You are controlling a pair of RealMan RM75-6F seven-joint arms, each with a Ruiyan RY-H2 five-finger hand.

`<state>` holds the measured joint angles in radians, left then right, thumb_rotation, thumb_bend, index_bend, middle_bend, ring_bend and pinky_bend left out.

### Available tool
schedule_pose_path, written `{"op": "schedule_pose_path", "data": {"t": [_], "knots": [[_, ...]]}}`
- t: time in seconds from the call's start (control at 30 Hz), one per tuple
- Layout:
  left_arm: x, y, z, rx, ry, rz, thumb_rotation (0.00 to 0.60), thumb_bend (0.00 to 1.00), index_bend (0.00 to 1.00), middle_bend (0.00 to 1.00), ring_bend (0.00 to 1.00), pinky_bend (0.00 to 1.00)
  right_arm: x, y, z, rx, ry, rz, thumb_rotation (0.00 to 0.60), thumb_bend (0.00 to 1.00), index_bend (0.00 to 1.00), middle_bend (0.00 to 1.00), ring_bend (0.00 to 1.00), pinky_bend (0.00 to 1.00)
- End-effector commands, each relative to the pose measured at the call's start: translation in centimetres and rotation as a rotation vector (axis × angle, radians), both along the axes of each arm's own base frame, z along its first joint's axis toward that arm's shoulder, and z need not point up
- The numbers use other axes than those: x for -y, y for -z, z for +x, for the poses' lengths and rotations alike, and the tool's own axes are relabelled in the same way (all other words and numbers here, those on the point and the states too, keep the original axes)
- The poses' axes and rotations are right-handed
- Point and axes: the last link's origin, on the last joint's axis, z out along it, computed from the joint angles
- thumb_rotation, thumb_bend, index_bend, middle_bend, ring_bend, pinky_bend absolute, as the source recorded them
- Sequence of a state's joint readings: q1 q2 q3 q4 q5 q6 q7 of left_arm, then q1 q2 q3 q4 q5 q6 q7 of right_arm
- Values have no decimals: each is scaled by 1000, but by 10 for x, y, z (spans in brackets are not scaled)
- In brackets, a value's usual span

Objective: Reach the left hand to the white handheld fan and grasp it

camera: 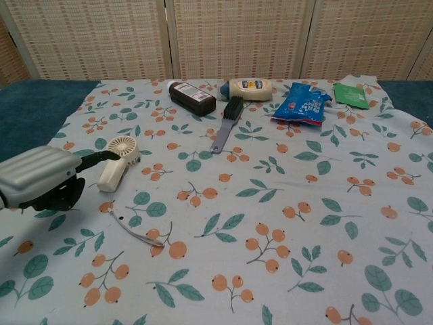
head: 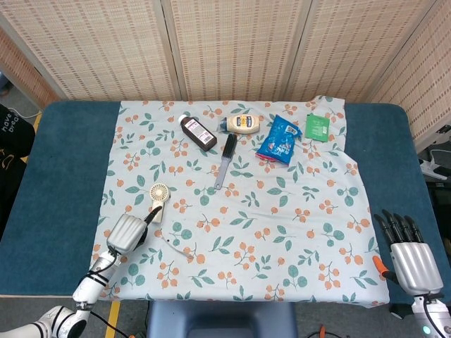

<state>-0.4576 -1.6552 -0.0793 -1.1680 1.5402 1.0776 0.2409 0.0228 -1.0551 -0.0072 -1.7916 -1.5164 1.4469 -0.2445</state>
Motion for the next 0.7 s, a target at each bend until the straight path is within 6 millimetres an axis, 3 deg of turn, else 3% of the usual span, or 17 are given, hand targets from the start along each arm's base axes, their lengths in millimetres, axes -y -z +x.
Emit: {"op": "schedule_pose_path", "data": {"t": [0.03,0.7], "knots": [[-1,1,-1,-9,0,-2,600,896,73,1000,946,1000,0,0,0,0,0,-1,600,213,0,0,0,0],[-14,0,-8,-55,-24,0,600,893,42,1000,947,1000,-1,1,1,-5,5,12,600,213,0,0,0,0]]}}
